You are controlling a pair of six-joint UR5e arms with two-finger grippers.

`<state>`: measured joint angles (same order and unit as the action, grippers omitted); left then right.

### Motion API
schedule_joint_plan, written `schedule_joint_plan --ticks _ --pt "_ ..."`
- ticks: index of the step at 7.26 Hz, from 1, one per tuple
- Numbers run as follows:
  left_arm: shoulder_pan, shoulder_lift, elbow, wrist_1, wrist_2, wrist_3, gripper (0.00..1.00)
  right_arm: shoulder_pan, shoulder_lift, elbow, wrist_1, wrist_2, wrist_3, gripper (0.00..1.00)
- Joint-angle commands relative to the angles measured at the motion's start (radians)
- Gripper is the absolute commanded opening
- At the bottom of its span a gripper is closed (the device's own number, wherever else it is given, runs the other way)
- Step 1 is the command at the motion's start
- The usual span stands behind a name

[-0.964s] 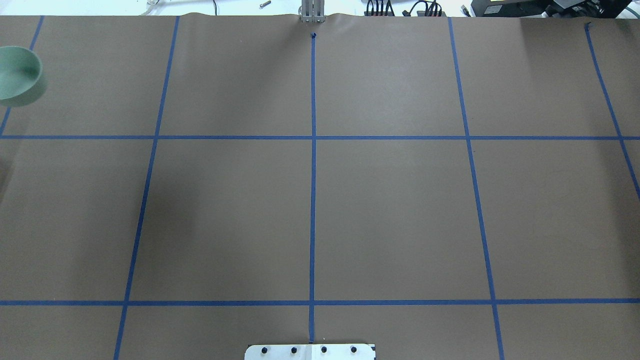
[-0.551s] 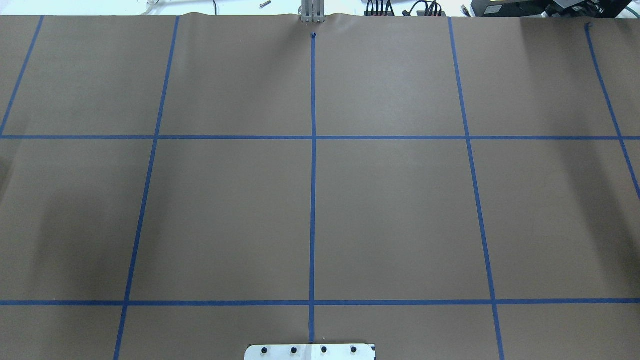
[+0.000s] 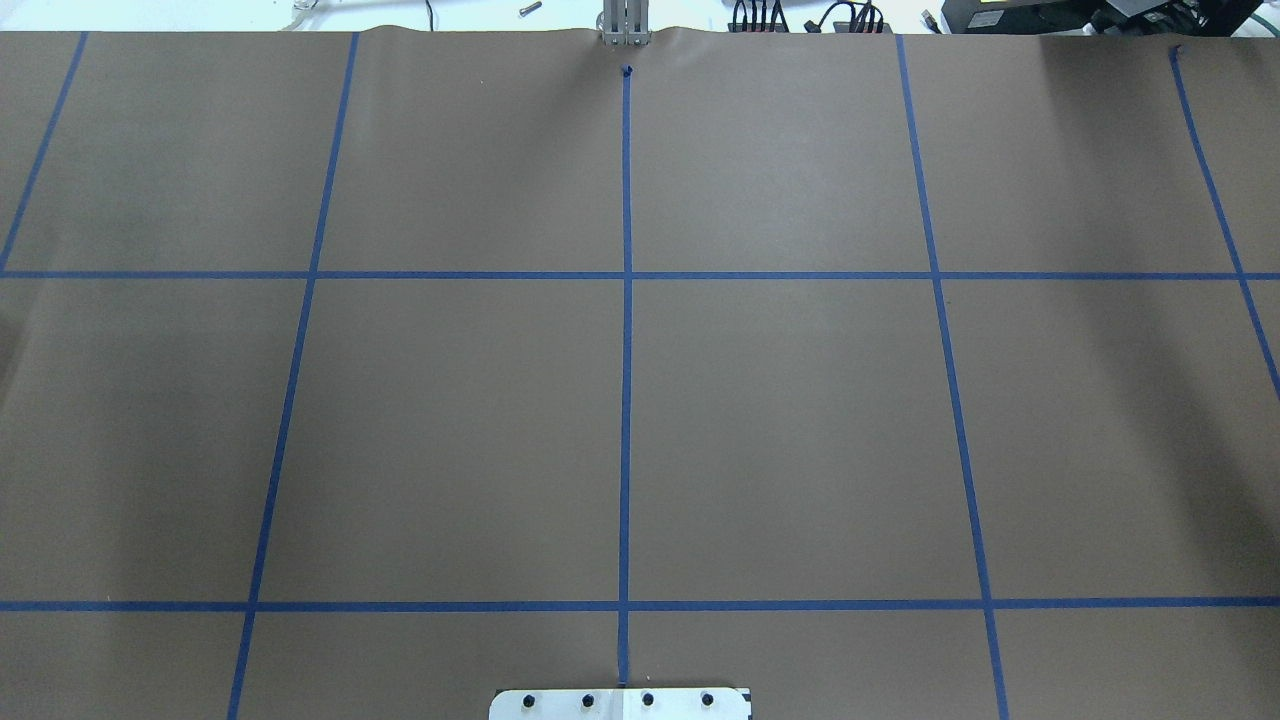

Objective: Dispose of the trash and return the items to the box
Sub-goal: 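Carry the green bowl with the left gripper into the clear bin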

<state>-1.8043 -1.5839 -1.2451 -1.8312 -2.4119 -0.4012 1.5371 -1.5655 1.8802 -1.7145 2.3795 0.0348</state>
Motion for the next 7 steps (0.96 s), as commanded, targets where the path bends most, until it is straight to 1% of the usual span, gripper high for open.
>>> schedule_joint_plan --ticks 1,2,3,4,5,6,7 --pt "-0.003 -0.007 0.123 -0.11 0.005 -0.028 0.0 -0.015 0.001 0.01 0.001 0.003 0.017 1.0" --pt "-0.003 -0.022 0.18 -0.146 0.011 -0.028 0.0 -0.021 0.001 0.011 0.001 0.003 0.017 1.0" --pt "-0.003 -0.027 0.206 -0.148 0.019 -0.028 0.0 -0.025 -0.004 0.019 0.0 0.006 0.017 1.0" --pt "-0.003 -0.025 0.226 -0.154 0.071 -0.028 0.0 -0.026 -0.01 0.026 0.0 0.016 0.017 1.0" --pt "-0.001 -0.024 0.248 -0.177 0.074 -0.028 0.0 -0.029 -0.01 0.027 0.0 0.018 0.017 1.0" --pt "-0.001 -0.025 0.253 -0.181 0.074 -0.028 0.0 -0.031 -0.01 0.027 0.0 0.018 0.017 1.0" --pt "-0.001 -0.027 0.253 -0.213 0.076 -0.028 0.0 -0.032 -0.01 0.025 0.0 0.023 0.02 1.0"
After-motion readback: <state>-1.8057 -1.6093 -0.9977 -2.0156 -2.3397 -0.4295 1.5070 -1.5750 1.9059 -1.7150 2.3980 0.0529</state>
